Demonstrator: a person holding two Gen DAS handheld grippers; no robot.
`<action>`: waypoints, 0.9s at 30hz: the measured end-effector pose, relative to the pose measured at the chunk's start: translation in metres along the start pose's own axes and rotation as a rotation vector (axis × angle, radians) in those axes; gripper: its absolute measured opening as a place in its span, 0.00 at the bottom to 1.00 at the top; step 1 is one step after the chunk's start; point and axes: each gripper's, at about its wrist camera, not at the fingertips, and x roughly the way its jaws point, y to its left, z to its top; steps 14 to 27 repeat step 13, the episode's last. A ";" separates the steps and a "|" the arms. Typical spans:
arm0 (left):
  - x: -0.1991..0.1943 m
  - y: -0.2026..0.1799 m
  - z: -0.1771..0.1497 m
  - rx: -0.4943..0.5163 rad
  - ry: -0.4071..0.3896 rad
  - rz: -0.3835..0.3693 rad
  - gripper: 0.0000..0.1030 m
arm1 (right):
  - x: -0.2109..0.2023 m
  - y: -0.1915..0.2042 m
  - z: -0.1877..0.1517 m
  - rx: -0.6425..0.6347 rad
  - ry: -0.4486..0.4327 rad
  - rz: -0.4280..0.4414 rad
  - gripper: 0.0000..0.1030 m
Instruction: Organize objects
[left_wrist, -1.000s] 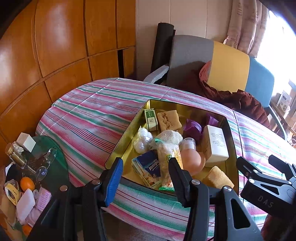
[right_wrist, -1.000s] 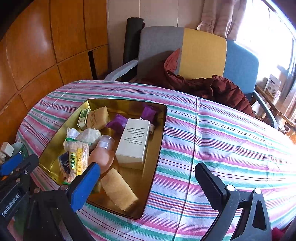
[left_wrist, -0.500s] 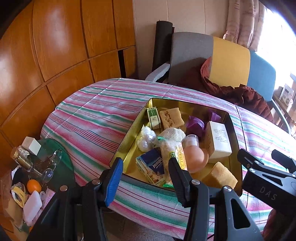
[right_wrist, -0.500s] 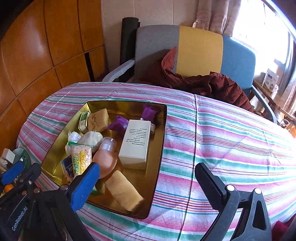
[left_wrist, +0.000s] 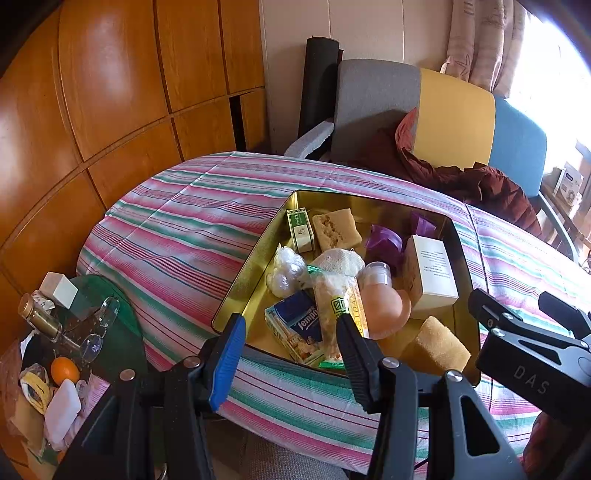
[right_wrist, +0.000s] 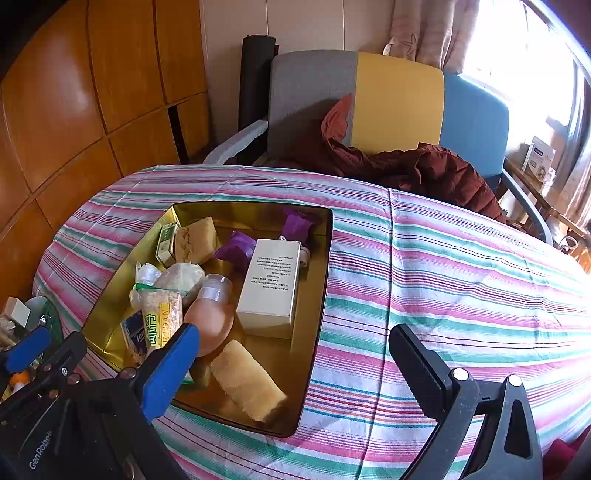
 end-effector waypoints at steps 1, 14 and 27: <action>0.000 0.000 0.000 -0.001 0.002 -0.004 0.50 | 0.000 0.000 0.000 0.000 0.000 -0.001 1.00; 0.000 -0.001 -0.002 0.000 -0.020 0.016 0.50 | 0.001 -0.002 -0.001 0.005 -0.001 0.004 1.00; 0.000 -0.001 -0.002 0.000 -0.020 0.016 0.50 | 0.001 -0.002 -0.001 0.005 -0.001 0.004 1.00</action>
